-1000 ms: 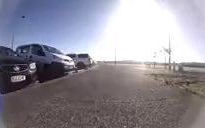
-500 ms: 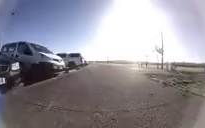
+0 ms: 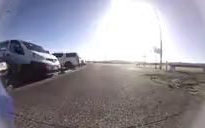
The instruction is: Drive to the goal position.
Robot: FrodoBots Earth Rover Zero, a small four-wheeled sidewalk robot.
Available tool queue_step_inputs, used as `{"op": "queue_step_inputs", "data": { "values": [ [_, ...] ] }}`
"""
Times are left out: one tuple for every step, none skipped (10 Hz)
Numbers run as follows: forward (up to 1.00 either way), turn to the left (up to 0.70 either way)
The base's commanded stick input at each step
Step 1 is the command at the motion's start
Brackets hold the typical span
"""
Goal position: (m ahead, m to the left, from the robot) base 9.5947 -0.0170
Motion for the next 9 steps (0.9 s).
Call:
{"op": "queue_step_inputs", "data": {
  "values": [
    [0.7,0.0],
    [0.7,0.0],
    [0.7,-0.09],
    [0.7,-0.33],
    [0.7,-0.35],
    [0.7,-0.35],
    [0.7,-0.35],
    [0.7,-0.16],
    [0.7,0.0]
  ]
}}
